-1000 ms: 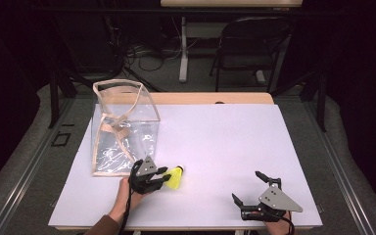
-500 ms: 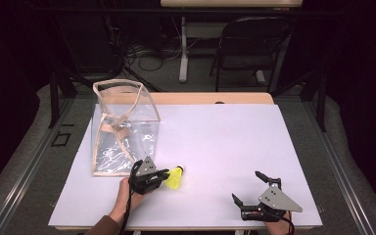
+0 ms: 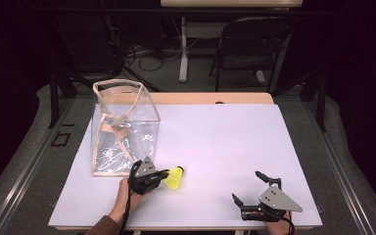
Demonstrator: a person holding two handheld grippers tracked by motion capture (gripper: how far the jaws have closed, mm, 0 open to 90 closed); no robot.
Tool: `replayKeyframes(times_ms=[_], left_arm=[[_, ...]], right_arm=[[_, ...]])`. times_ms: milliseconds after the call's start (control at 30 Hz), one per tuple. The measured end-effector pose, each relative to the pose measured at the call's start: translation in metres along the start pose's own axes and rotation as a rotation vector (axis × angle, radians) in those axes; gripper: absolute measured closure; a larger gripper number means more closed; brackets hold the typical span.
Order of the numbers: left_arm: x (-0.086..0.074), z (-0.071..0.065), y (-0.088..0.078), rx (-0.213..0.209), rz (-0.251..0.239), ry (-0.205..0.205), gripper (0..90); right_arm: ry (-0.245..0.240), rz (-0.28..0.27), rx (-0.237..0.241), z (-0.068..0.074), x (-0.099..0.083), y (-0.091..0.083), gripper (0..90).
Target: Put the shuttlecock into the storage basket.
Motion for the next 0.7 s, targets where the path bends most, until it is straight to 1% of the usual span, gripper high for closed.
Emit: replayKeyframes(times_ms=[200, 233, 300, 700], left_arm=[[0.0014, -0.0007, -0.0017, -0.001, -0.008, 0.000, 88.8], [0.0018, -0.0004, -0.0022, 0.001, -0.010, 0.007, 88.8], [0.0023, -0.0008, -0.0027, 0.001, -0.014, 0.004, 88.8], [0.0074, -0.0029, -0.0074, 0.006, -0.023, 0.017, 88.8]], right_arm=[[0.000, 0.000, 0.000, -0.0001, 0.0000, -0.0001, 0.0], [0.000, 0.000, 0.000, -0.0001, 0.0000, 0.0000, 0.0], [0.001, 0.000, 0.001, -0.0001, 0.0000, 0.0000, 0.0], [0.001, 0.000, 0.002, 0.0000, 0.0000, -0.0001, 0.0]])
Point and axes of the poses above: each handheld gripper's, and its own axes: y roughly forward along the jaws, x roughly out of its top, z roughly to its left, the point moved 2 cm from there along y, roughly forward along the jaws, and after that the axes turned 5 degrees about -y, right-handed, at the moved point
